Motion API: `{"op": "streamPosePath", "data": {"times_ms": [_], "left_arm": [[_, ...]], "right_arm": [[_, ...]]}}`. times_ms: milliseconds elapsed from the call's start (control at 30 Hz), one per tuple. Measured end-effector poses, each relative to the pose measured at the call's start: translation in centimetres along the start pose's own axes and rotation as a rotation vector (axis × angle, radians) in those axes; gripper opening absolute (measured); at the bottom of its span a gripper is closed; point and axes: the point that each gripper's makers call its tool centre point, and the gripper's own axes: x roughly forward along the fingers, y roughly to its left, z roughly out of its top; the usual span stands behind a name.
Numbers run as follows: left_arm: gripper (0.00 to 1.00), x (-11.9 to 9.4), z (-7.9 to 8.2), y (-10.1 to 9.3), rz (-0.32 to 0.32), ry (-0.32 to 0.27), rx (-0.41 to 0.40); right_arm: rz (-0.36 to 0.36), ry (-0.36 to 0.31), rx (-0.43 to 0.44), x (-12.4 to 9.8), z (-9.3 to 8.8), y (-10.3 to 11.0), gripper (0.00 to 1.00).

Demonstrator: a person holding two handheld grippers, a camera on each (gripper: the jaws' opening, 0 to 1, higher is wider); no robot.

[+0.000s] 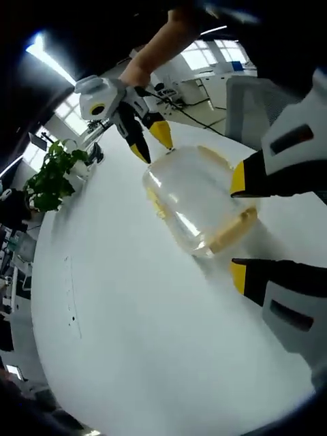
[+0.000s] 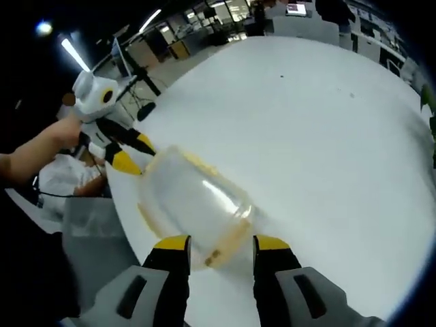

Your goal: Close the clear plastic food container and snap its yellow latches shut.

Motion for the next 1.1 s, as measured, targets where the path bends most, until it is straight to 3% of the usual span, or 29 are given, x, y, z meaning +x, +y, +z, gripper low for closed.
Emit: {"op": "streamPosePath", "data": {"times_ms": [167,433,633,1100], "left_arm": [[0.35,0.3,-0.2,0.0,0.023,0.006,-0.008],[0.34,0.9,0.1,-1.0,0.000,-0.023,-0.075],[0.34,1.6,-0.5,-1.3,0.038,0.002,-0.020],[0.31,1.7,-0.4,-1.3,0.047,0.019,-0.014]], "right_arm": [[-0.001,0.013,0.029,0.1,-0.4,0.0,0.30],[0.014,0.025,0.038,0.9,-0.9,0.4,0.29],[0.014,0.042,0.016,1.1,-1.4,0.6,0.28],[-0.027,0.114,-0.035,1.2,-1.4,0.8,0.25]]}}
